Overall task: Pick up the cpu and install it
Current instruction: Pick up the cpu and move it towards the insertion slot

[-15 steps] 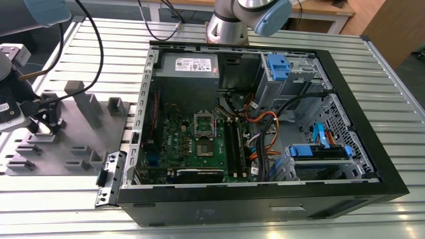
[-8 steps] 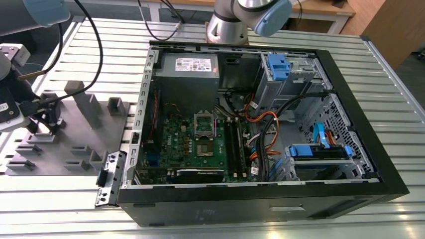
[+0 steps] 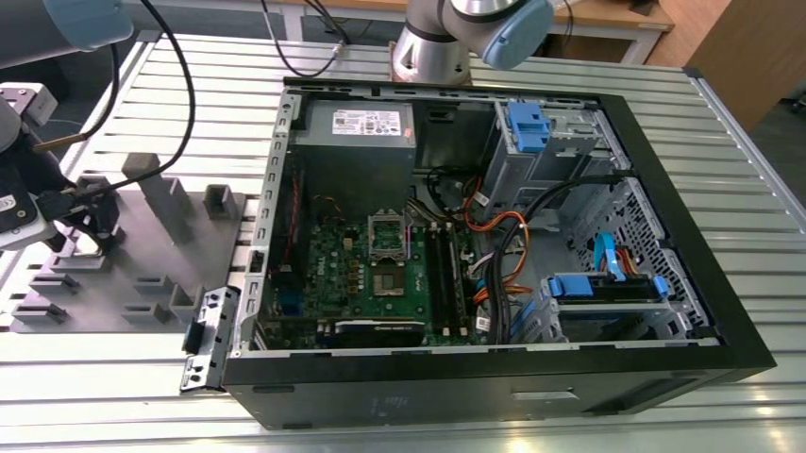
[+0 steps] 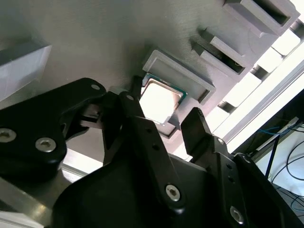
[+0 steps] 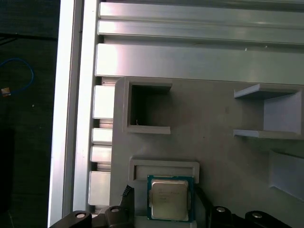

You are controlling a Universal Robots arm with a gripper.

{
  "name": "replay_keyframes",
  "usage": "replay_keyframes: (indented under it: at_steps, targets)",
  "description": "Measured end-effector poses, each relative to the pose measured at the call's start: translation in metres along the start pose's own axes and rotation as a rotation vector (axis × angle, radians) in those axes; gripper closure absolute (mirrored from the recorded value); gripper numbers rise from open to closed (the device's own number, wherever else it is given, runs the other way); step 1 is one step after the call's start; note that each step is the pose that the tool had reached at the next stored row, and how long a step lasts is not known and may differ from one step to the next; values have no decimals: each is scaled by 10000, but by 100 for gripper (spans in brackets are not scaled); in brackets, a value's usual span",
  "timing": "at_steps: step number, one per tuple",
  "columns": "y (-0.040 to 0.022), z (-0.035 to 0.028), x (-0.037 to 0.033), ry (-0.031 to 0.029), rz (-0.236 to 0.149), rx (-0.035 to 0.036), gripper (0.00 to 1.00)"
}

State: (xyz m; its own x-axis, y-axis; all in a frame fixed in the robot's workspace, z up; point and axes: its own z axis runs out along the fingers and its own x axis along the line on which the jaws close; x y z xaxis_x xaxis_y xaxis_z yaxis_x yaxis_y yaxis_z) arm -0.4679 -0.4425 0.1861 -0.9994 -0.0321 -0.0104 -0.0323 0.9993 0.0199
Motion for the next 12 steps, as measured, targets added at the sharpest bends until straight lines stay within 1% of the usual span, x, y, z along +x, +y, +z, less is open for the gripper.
replay_keyframes:
  at_steps: [1,12]
  targets:
    - [0,0,0,0,0,0,40]
    - [0,3,10,0,0,0,40]
